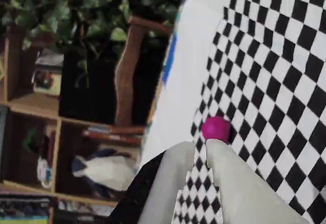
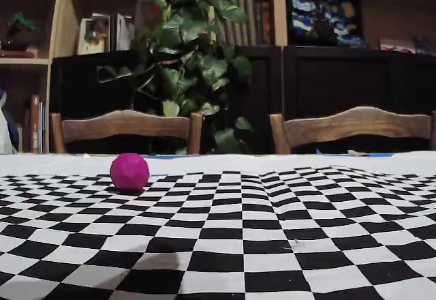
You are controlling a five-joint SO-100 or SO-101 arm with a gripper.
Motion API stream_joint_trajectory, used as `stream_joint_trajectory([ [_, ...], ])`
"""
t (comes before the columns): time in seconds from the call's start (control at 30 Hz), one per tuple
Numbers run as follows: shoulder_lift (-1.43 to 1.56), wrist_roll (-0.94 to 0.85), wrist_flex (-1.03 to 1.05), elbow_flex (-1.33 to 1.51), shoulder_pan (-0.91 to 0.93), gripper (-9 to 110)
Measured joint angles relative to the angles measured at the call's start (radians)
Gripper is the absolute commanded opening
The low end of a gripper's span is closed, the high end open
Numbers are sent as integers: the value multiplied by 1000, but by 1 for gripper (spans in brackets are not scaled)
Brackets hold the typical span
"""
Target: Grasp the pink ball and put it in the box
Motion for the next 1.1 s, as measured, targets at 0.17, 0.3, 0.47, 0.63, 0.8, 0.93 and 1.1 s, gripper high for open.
stream_joint_trajectory([
  [0.17,0,-247,-32,0,2,0],
  [0.3,0,-492,-32,0,2,0],
  [0.47,0,-793,-44,0,5,0],
  [0.63,0,-1058,-51,0,5,0],
  [0.8,0,-1192,-51,0,5,1],
  [0.93,0,-1207,-60,0,5,1],
  [1.1,0,-1207,-61,0,3,1],
])
